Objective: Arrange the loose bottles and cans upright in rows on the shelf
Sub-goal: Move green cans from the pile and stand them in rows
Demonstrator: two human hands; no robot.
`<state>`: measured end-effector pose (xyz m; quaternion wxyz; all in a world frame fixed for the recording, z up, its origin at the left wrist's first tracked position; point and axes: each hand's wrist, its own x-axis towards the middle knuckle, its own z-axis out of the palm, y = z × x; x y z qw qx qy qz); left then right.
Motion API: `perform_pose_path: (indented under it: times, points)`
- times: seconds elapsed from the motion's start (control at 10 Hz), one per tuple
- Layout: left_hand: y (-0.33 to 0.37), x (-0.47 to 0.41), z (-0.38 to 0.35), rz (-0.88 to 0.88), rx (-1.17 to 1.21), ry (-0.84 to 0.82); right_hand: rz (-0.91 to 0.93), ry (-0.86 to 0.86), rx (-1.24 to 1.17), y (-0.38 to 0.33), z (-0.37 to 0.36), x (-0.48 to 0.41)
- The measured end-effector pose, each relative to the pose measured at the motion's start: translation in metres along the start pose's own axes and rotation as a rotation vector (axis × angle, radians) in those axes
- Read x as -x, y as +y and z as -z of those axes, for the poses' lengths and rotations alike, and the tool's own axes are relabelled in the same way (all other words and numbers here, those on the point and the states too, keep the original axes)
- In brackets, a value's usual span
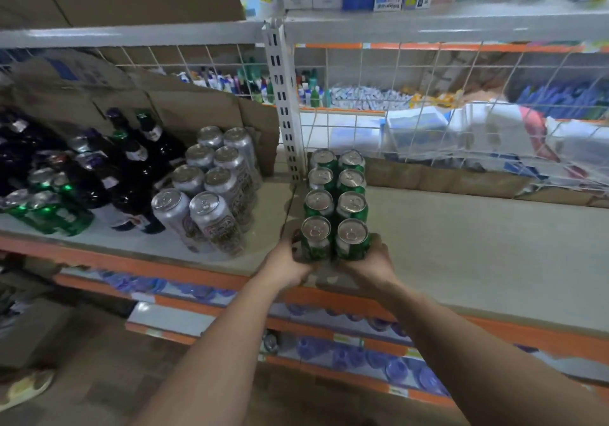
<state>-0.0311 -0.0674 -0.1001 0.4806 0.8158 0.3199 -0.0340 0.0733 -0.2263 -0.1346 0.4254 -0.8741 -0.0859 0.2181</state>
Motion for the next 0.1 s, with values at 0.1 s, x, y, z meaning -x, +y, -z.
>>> perform_pose_path:
  times: [0.1]
  points:
    - [0.0072,0.0185,0.0199,0.021,0.019,0.042,0.023,-0.016,-0.031,-0.0232,0.0237,0.0303]
